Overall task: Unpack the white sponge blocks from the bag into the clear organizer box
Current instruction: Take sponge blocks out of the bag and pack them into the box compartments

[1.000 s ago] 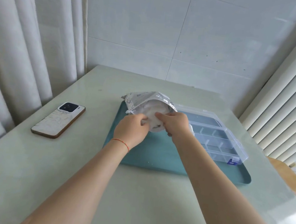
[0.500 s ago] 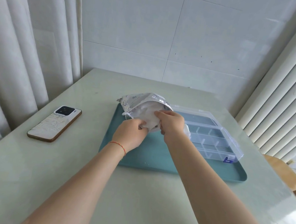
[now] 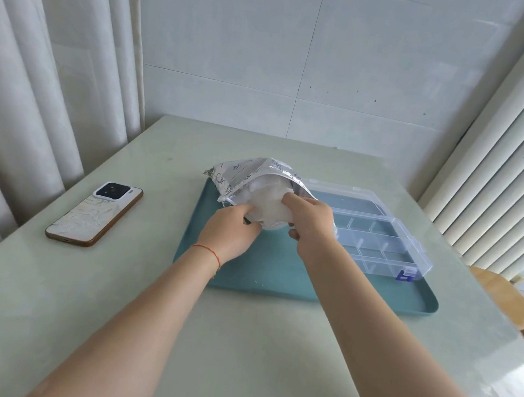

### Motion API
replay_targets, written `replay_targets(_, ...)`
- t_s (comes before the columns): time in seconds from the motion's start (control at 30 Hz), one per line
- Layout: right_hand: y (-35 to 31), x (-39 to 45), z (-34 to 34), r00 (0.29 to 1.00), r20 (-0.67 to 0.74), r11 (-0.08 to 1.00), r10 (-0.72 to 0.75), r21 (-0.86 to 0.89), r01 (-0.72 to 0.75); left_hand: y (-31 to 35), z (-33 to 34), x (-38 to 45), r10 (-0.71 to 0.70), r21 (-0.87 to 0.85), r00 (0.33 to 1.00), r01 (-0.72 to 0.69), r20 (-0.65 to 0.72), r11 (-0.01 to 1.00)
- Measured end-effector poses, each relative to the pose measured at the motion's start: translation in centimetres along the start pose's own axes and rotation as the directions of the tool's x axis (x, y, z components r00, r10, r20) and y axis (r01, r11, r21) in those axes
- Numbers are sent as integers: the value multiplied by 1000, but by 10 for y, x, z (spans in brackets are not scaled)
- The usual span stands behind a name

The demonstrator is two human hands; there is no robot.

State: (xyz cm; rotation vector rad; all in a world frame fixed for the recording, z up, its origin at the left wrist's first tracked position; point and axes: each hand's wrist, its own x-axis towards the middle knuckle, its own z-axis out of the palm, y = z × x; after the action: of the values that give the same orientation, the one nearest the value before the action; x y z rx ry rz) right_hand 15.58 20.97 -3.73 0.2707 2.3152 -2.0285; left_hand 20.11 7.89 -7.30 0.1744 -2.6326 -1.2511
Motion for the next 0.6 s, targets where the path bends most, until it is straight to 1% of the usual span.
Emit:
replay_targets(0.07,-1,-3,-9,998,59,1000,9,-9,-8,0,0,-1,-9,-18,1000,9,-16,1000)
replay_targets(0.17,-3,-8,-24,975,223,1000,-3,-13,6,4,0,-1,-44,-92,997,38,-68,995)
replay_targets(0.23,-6,-12,-35,957,286,997,-48,-49,65,11,-1,-2,-105,-271,990,75,-96,960)
replay_targets(0.27,-8,-13,-40,944,323,994,-71,-59,95,14,-3,-2,-139,-383,987,98,-80,918)
replay_targets(0.33,-11,-14,-48,900,425,988,-99,-67,140,20,-6,-3,-171,-561,985,144,5,815)
replay_targets(0.37,-12,-14,-51,878,467,984,-107,-77,161,22,-6,-4,-162,-614,986,155,45,774)
replay_targets(0.43,-12,-13,-54,856,502,976,-123,-96,196,24,-4,-6,-144,-665,986,160,78,729)
replay_targets(0.5,-13,-11,-58,843,518,969,-144,-100,227,24,-4,-6,-165,-689,984,167,69,705)
replay_targets(0.6,-13,-10,-69,788,589,953,-178,-94,286,22,-4,-5,-195,-698,978,192,76,689)
